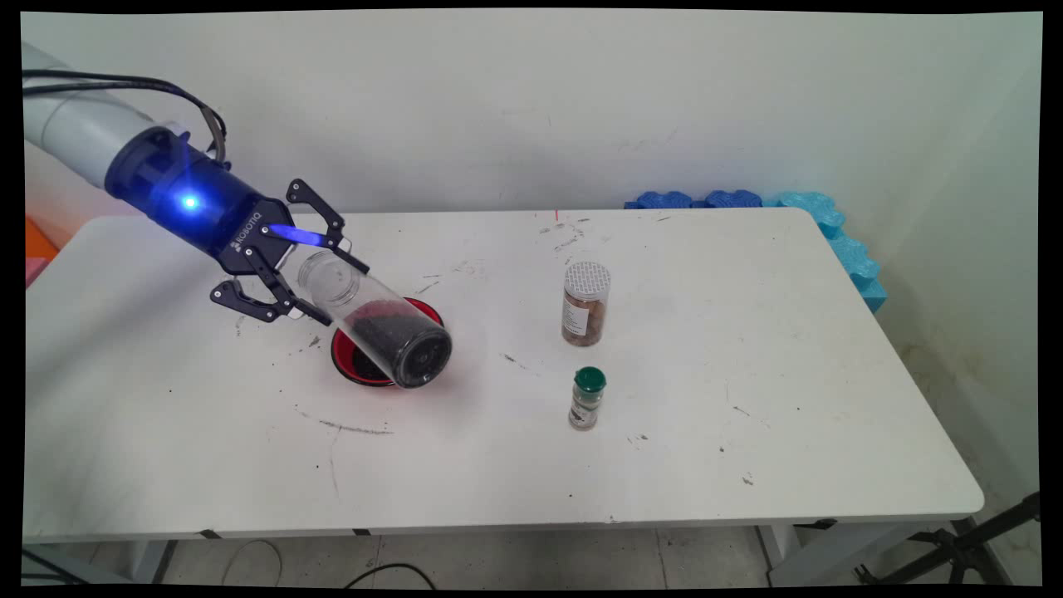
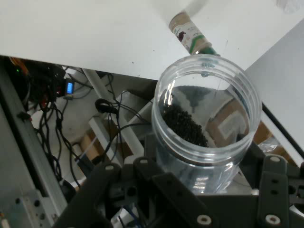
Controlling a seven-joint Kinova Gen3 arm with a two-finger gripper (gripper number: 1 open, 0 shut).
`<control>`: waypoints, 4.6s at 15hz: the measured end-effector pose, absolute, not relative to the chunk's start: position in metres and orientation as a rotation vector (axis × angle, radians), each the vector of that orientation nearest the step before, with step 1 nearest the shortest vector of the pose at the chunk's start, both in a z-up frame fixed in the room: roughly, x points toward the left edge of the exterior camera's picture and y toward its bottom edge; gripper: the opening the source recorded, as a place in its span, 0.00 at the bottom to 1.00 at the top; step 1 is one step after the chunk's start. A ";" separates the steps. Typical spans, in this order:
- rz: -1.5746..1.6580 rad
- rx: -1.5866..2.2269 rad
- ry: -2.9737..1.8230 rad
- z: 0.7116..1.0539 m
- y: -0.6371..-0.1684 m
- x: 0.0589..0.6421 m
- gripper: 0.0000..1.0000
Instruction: Pour the black seasoning powder in the red bowl
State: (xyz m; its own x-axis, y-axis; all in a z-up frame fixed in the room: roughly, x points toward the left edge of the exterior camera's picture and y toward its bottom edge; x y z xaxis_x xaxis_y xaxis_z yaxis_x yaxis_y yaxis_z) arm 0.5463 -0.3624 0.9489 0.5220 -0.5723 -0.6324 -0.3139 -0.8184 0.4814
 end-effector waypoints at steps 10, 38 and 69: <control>-1.285 2.538 -0.461 0.946 -0.365 0.554 0.00; -1.458 2.545 0.028 0.922 -0.374 0.566 0.00; -1.320 2.465 -0.290 0.906 -0.392 0.553 0.00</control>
